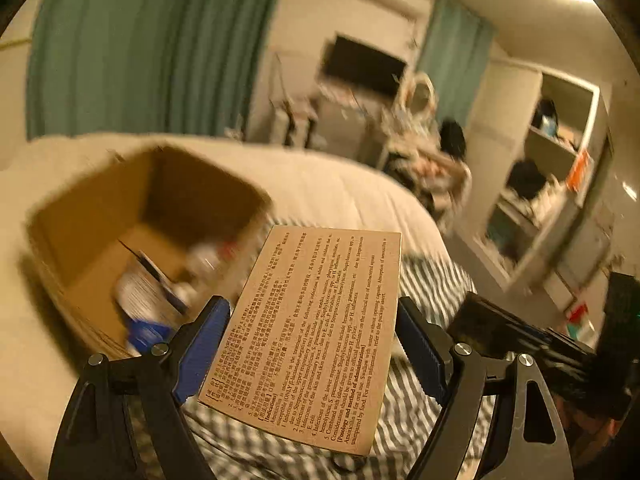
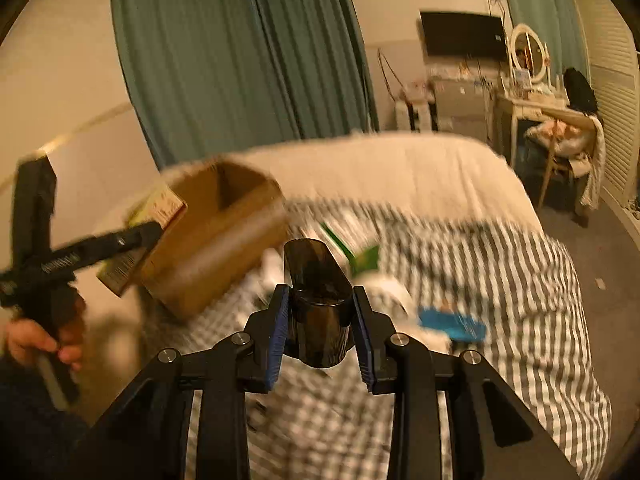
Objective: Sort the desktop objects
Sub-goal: 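Carry both items over the cardboard box and open both tools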
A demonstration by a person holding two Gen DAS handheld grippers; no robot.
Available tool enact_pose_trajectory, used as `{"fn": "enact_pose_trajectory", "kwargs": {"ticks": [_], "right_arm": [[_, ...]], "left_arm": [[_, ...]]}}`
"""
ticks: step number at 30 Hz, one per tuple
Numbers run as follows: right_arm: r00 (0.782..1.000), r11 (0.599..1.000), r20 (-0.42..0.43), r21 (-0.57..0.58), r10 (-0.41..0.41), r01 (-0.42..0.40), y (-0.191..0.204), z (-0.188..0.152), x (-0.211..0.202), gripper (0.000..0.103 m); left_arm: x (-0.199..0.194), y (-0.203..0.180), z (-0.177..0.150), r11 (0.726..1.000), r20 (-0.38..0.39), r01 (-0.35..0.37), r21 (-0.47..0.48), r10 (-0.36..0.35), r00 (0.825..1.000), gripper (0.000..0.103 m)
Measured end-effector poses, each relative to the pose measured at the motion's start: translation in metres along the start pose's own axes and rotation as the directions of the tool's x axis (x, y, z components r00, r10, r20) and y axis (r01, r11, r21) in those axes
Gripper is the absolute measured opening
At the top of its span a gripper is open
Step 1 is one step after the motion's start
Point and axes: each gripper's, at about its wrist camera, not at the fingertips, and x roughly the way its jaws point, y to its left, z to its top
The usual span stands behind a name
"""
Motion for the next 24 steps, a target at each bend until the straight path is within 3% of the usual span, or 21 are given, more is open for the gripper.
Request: {"fn": "enact_pose_trajectory", "kwargs": {"ticks": [3, 7, 11, 16, 20, 22, 23, 24], "right_arm": [[0.999, 0.999, 0.034, -0.035, 0.038, -0.037, 0.031, 0.037, 0.003, 0.03], [0.995, 0.992, 0.039, -0.092, 0.089, -0.085, 0.081, 0.076, 0.034, 0.03], [0.992, 0.984, 0.001, -0.125, 0.128, -0.127, 0.13, 0.092, 0.096, 0.03], [0.986, 0.98, -0.07, -0.118, 0.151, -0.158, 0.161, 0.087, 0.174, 0.03], [0.98, 0.983, -0.082, -0.013, 0.181, -0.183, 0.159, 0.086, 0.213, 0.03], [0.977, 0.978, -0.064, 0.056, 0.203, -0.2, 0.151, 0.087, 0.214, 0.049], [0.978, 0.975, -0.032, 0.089, 0.206, -0.202, 0.143, 0.089, 0.207, 0.069], [0.981, 0.976, -0.008, 0.098, 0.195, -0.193, 0.136, 0.09, 0.197, 0.073]], "left_arm": [[-0.022, 0.026, 0.03, 0.997, 0.072, -0.025, -0.072, 0.031, 0.997, 0.085], [-0.03, 0.069, 0.068, 0.983, 0.137, -0.106, -0.152, 0.127, 0.982, 0.085], [-0.013, 0.111, 0.062, 0.961, 0.135, -0.203, -0.187, 0.23, 0.964, 0.085], [0.028, 0.156, 0.037, 0.955, 0.087, -0.171, -0.241, 0.197, 0.976, 0.085], [0.034, 0.161, 0.038, 0.964, 0.114, -0.144, -0.224, 0.172, 0.978, 0.082], [0.032, 0.16, 0.04, 0.968, 0.132, -0.138, -0.212, 0.168, 0.977, 0.086], [0.032, 0.158, 0.04, 0.968, 0.128, -0.137, -0.211, 0.166, 0.978, 0.098], [0.032, 0.156, 0.038, 0.967, 0.126, -0.137, -0.215, 0.166, 0.978, 0.103]]}}
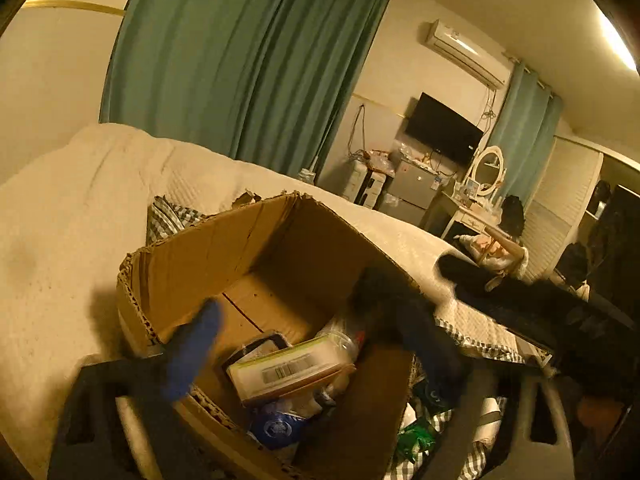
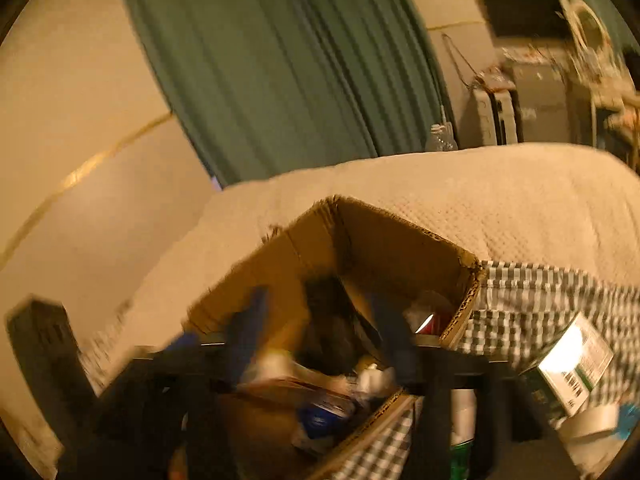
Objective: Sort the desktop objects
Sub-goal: 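Carry both items over the cardboard box and open both tools, then move both open tools back over the items on the bed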
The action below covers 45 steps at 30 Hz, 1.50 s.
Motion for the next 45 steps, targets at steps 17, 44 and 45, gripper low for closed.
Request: {"fn": "enact_pose_trajectory", "kwargs": {"ticks": [17, 44, 45], "right_arm": [[0.905, 0.906, 0.053, -0.019, -0.422, 0.423, -0.141, -0.097, -0.258, 0.074], [0.918, 0.927, -0.172, 0.054, -0.357, 0.371, -0.249, -0.167, -0.183, 0.075], [0.915, 0.928, -0.196, 0.054, -0.353, 0.37, -0.253, -0.171, -0.175, 0.075]], "left_arm": [[-0.06, -0.103, -0.074, 0.995, -0.144, 0.002, 0.1, 0.013, 0.989, 0.103], [0.007, -0.19, -0.256, 0.937, -0.528, 0.133, 0.324, 0.063, 0.847, 0.011], [0.007, -0.188, -0.254, 0.938, -0.52, 0.124, 0.324, 0.067, 0.851, 0.011]]}}
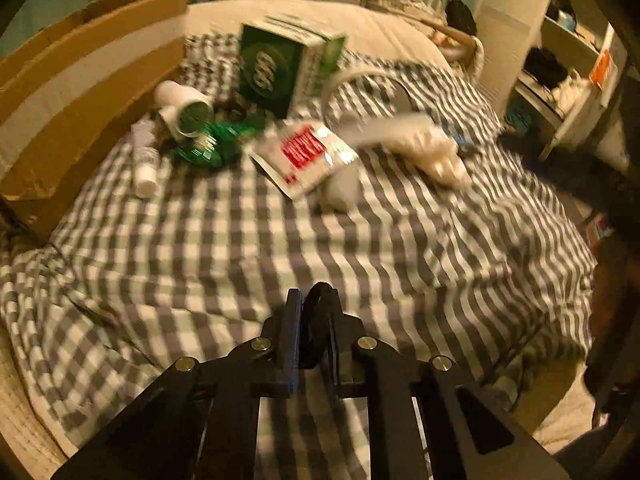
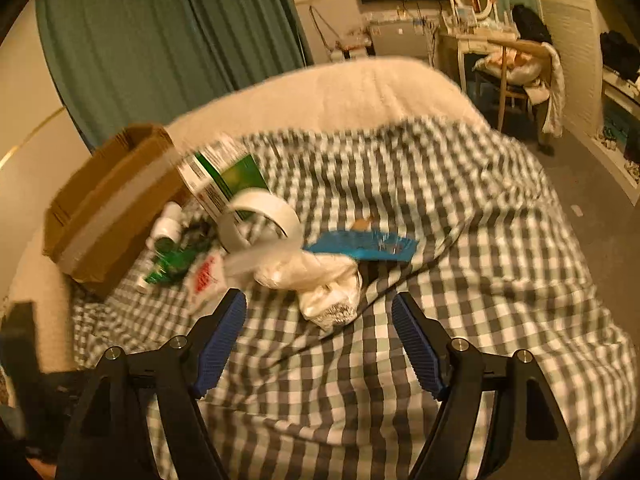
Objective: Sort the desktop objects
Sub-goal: 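Move both open tools back over the items on the bed, then grasp the white lace cloth with the right tool, then carry the lace cloth into the cardboard box and open right tool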
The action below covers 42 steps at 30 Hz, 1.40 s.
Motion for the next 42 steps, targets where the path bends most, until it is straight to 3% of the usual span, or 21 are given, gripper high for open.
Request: {"fn": "enact_pose_trajectory", "kwargs": {"ticks": [4, 7, 10, 11, 12, 13, 14, 20, 24, 28, 33, 36, 40, 42], "right_arm": [[0.999, 0.999, -0.037, -0.043, -0.008, 0.007, 0.005, -0.003, 0.023, 0.075], [0.999, 0.999, -0.037, -0.053, 0.006, -0.008, 0.008, 0.002, 0.04, 0.075], [0.996, 0.999, -0.081, -0.052, -0.021, 0.017, 0.008, 0.001, 0.06, 0.075], [0.995, 0.998, -0.09, -0.06, -0.039, 0.034, 0.008, 0.0, 0.063, 0.06], [0.994, 0.996, -0.091, -0.071, -0.066, 0.06, 0.008, 0.0, 0.062, 0.025], [0.992, 0.993, -0.09, -0.081, -0.088, 0.081, 0.008, 0.0, 0.06, 0.016], [0.993, 0.993, -0.081, -0.082, -0.088, 0.082, 0.007, 0.001, 0.055, 0.014], [0.997, 0.998, 0.043, -0.027, -0.064, 0.065, -0.002, 0.005, -0.001, 0.012], [0.993, 0.998, 0.097, -0.011, -0.064, 0.065, -0.002, 0.005, -0.034, 0.012], [0.988, 0.997, 0.14, -0.015, -0.07, 0.073, 0.004, 0.005, -0.061, 0.012], [0.993, 0.999, 0.115, 0.012, -0.034, 0.033, 0.009, -0.018, -0.08, 0.012], [0.996, 0.999, 0.076, -0.023, -0.043, 0.045, 0.019, -0.028, -0.087, 0.012], [0.996, 0.997, 0.093, -0.074, -0.018, 0.025, 0.045, -0.017, -0.106, 0.012], [0.995, 0.994, 0.098, -0.103, -0.014, 0.024, 0.063, -0.005, -0.112, 0.012]], "left_arm": [[0.005, 0.016, 0.004, 0.998, -0.011, -0.046, -0.051, 0.046, 0.999, 0.008], [0.015, 0.028, 0.004, 0.995, -0.045, -0.034, -0.099, 0.029, 0.999, 0.008], [0.01, 0.023, 0.002, 0.996, -0.032, -0.037, -0.084, 0.035, 0.999, 0.008], [0.009, 0.022, 0.002, 0.996, -0.028, -0.043, -0.076, 0.041, 0.999, 0.008], [0.008, 0.021, 0.002, 0.996, -0.025, -0.046, -0.075, 0.044, 0.999, 0.008], [0.009, 0.023, 0.003, 0.996, -0.022, -0.044, -0.081, 0.042, 0.999, 0.008], [0.009, 0.026, 0.004, 0.994, -0.016, -0.039, -0.097, 0.038, 0.999, 0.008], [-0.014, 0.036, 0.01, 0.989, 0.073, 0.005, -0.148, 0.006, 0.997, 0.005], [-0.043, 0.043, 0.018, 0.987, 0.167, 0.024, -0.16, 0.003, 0.986, 0.005], [-0.061, 0.054, 0.025, 0.981, 0.213, 0.051, -0.185, -0.011, 0.977, 0.005], [-0.082, 0.05, 0.033, 0.982, 0.241, 0.082, -0.17, -0.039, 0.97, 0.005], [-0.1, 0.053, 0.043, 0.979, 0.288, 0.127, -0.159, -0.077, 0.955, 0.005], [-0.125, 0.063, 0.065, 0.981, 0.348, 0.134, -0.137, -0.079, 0.934, 0.006], [-0.132, 0.073, 0.079, 0.982, 0.35, 0.125, -0.14, -0.069, 0.934, 0.006]]}}
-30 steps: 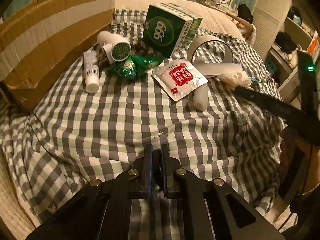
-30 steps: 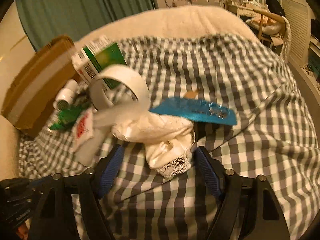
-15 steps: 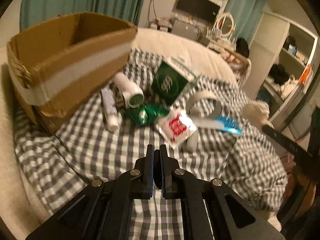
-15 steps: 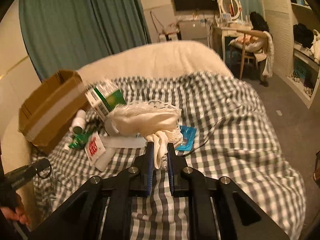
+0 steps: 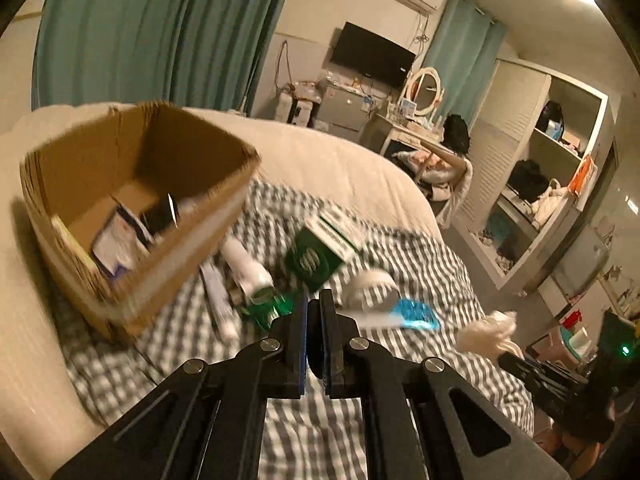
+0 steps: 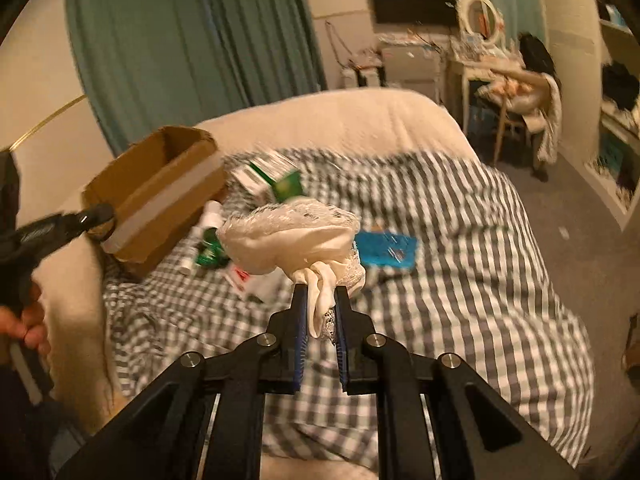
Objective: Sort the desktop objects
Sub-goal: 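Carry the lace cloth into the cardboard box and open right tool, then grasp the blue blister pack with right tool while left tool grasps the red-white sachet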
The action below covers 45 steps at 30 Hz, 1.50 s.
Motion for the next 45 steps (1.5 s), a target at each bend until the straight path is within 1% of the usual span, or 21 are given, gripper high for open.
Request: {"fn": "enact_pose_trajectory", "kwargs": {"ticks": [5, 7, 10, 14, 17, 19, 20, 21, 22, 23, 24, 26, 28, 31, 33, 35, 36, 38, 41, 42, 45], "right_arm": [[0.995, 0.995, 0.022, -0.005, 0.102, -0.102, 0.049, 0.05, 0.006, 0.012], [0.988, 0.989, 0.036, -0.015, 0.151, -0.15, 0.076, 0.074, 0.019, 0.012], [0.971, 0.972, 0.041, -0.043, 0.234, -0.232, 0.119, 0.106, 0.047, 0.012], [0.95, 0.948, 0.014, -0.063, 0.313, -0.312, 0.183, 0.138, 0.107, 0.012], [0.949, 0.947, -0.004, -0.06, 0.315, -0.314, 0.212, 0.151, 0.142, 0.013], [0.948, 0.947, -0.025, -0.047, 0.316, -0.317, 0.225, 0.16, 0.162, 0.039], [0.951, 0.95, -0.021, -0.042, 0.308, -0.309, 0.226, 0.162, 0.165, 0.066], [0.954, 0.953, -0.001, -0.038, 0.3, -0.3, 0.226, 0.165, 0.164, 0.074], [0.956, 0.956, 0.02, -0.036, 0.292, -0.291, 0.225, 0.168, 0.161, 0.074], [0.958, 0.959, 0.038, -0.032, 0.283, -0.282, 0.221, 0.17, 0.155, 0.074], [0.961, 0.962, 0.051, -0.022, 0.272, -0.271, 0.214, 0.17, 0.148, 0.074], [0.965, 0.967, 0.067, -0.006, 0.255, -0.255, 0.199, 0.168, 0.133, 0.074], [0.971, 0.975, 0.084, 0.001, 0.222, -0.223, 0.171, 0.161, 0.108, 0.075], [0.984, 0.991, 0.121, -0.016, 0.132, -0.131, 0.13, 0.142, 0.068, 0.079], [0.989, 0.997, 0.136, -0.042, 0.063, -0.058, 0.101, 0.121, 0.043, 0.08], [0.991, 0.997, 0.13, -0.077, -0.01, 0.02, 0.072, 0.099, 0.029, 0.08], [0.991, 0.994, 0.127, -0.09, -0.051, 0.062, 0.056, 0.085, 0.025, 0.08], [0.988, 0.989, 0.116, -0.09, -0.103, 0.114, 0.03, 0.061, 0.024, 0.08], [0.988, 0.991, 0.082, -0.014, -0.132, 0.133, -0.013, 0.022, 0.03, 0.08], [0.988, 0.989, 0.042, 0.027, -0.147, 0.146, -0.027, 0.011, 0.039, 0.08], [0.993, 0.99, 0.013, 0.076, -0.121, 0.12, -0.048, 0.004, 0.058, 0.08]], "left_arm": [[-0.01, 0.03, 0.051, 0.999, 0.07, -0.045, -0.009, 0.045, 0.997, 0.005], [-0.013, 0.05, 0.069, 0.998, 0.12, -0.059, -0.036, 0.063, 0.991, 0.006], [-0.012, 0.085, 0.08, 0.993, 0.176, -0.081, -0.083, 0.095, 0.98, 0.006], [0.009, 0.128, 0.076, 0.977, 0.136, -0.16, -0.14, 0.179, 0.974, 0.006], [0.023, 0.153, 0.072, 0.971, 0.109, -0.136, -0.199, 0.16, 0.981, 0.006], [0.027, 0.159, 0.071, 0.97, 0.107, -0.139, -0.202, 0.163, 0.981, 0.007], [0.028, 0.159, 0.071, 0.969, 0.106, -0.153, -0.192, 0.175, 0.979, 0.013], [0.03, 0.158, 0.071, 0.97, 0.101, -0.167, -0.179, 0.187, 0.977, 0.033], [0.031, 0.156, 0.071, 0.969, 0.097, -0.177, -0.171, 0.195, 0.976, 0.053], [0.031, 0.154, 0.07, 0.968, 0.099, -0.186, -0.17, 0.204, 0.974, 0.08], [0.029, 0.151, 0.068, 0.967, 0.119, -0.184, -0.174, 0.206, 0.971, 0.084], [0.024, 0.145, 0.067, 0.972, 0.153, -0.16, -0.173, 0.187, 0.97, 0.086], [0.02, 0.137, 0.067, 0.976, 0.141, -0.145, -0.161, 0.168, 0.976, 0.087], [0.012, 0.122, 0.06, 0.973, 0.144, -0.148, -0.175, 0.175, 0.974, 0.093], [0.008, 0.108, 0.05, 0.973, 0.134, -0.123, -0.196, 0.151, 0.979, 0.097], [0.012, 0.094, 0.035, 0.974, 0.101, -0.093, -0.207, 0.116, 0.988, 0.099], [0.018, 0.088, 0.029, 0.972, 0.074, -0.1, -0.214, 0.119, 0.99, 0.099], [0.03, 0.071, 0.012, 0.967, 0.03, -0.125, -0.223, 0.135, 0.99, 0.099], [0.053, 0.038, -0.011, 0.987, -0.006, -0.1, -0.129, 0.1, 0.995, 0.099], [0.059, 0.03, -0.018, 0.99, -0.009, -0.094, -0.106, 0.094, 0.996, 0.099], [0.081, 0.013, -0.042, 0.994, -0.046, -0.096, -0.061, 0.093, 0.995, 0.099]]}}
